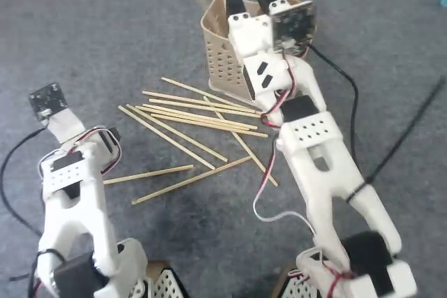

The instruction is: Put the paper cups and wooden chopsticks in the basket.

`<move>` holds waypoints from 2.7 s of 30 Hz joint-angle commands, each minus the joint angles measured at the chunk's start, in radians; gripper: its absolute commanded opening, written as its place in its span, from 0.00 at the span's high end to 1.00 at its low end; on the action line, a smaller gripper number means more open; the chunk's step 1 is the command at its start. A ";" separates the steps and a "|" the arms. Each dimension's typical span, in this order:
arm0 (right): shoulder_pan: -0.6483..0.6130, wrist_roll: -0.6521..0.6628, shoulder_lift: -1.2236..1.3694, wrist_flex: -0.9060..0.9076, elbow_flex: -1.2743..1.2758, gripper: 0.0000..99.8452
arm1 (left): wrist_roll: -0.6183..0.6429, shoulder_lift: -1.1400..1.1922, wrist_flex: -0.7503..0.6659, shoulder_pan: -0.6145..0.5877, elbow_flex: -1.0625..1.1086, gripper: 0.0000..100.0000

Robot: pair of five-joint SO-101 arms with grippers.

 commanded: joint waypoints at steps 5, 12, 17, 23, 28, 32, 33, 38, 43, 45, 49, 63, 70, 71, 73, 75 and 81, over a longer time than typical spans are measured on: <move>0.041 -0.118 -0.475 0.584 -0.008 0.98 | 0.008 -0.003 -0.015 0.021 -0.044 0.76; 0.116 -0.305 -0.854 1.190 0.071 0.98 | 0.009 -0.002 0.018 0.089 -0.047 0.76; 0.122 -0.301 -1.043 1.349 0.338 0.98 | 0.017 0.028 0.054 0.107 -0.085 0.76; 0.114 -0.126 -1.222 1.342 0.746 0.98 | 0.064 0.292 0.213 0.124 -0.341 0.76; 0.134 -0.048 -1.334 1.118 1.152 0.98 | 0.135 0.509 0.359 0.126 -0.598 0.76; 0.140 -0.040 -1.406 1.050 1.260 0.98 | 0.180 0.614 0.416 0.130 -0.773 0.76; 0.143 -0.041 -1.431 1.072 1.264 0.98 | 0.187 0.635 0.425 0.130 -0.808 0.76; 0.147 -0.040 -1.511 1.156 1.272 0.98 | 0.207 0.701 0.431 0.132 -0.900 0.76; 0.148 -0.040 -1.543 1.182 1.270 0.98 | 0.212 0.770 0.439 0.176 -0.912 0.76; 0.150 -0.040 -1.543 1.182 1.270 0.98 | 0.235 0.804 0.485 0.178 -0.955 0.76; 0.150 -0.040 -1.546 1.182 1.269 0.98 | 0.308 0.899 0.634 0.186 -1.072 0.77; 0.151 -0.040 -1.549 1.182 1.269 0.98 | 0.339 0.914 0.891 0.242 -1.244 0.99; 0.151 -0.040 -1.549 1.182 1.269 0.98 | 0.339 0.697 0.922 0.250 -1.244 0.99; 0.151 -0.040 -1.549 1.182 1.269 0.98 | 0.339 0.663 0.922 0.250 -1.244 0.99; 0.151 -0.040 -1.549 1.182 1.269 0.98 | 0.338 0.600 0.918 0.252 -1.244 0.99; 0.151 -0.040 -1.549 1.182 1.269 0.98 | 0.322 0.537 0.910 0.258 -1.245 0.99; 0.153 -0.040 -1.549 1.182 1.269 0.98 | 0.193 0.336 0.819 0.350 -1.244 0.99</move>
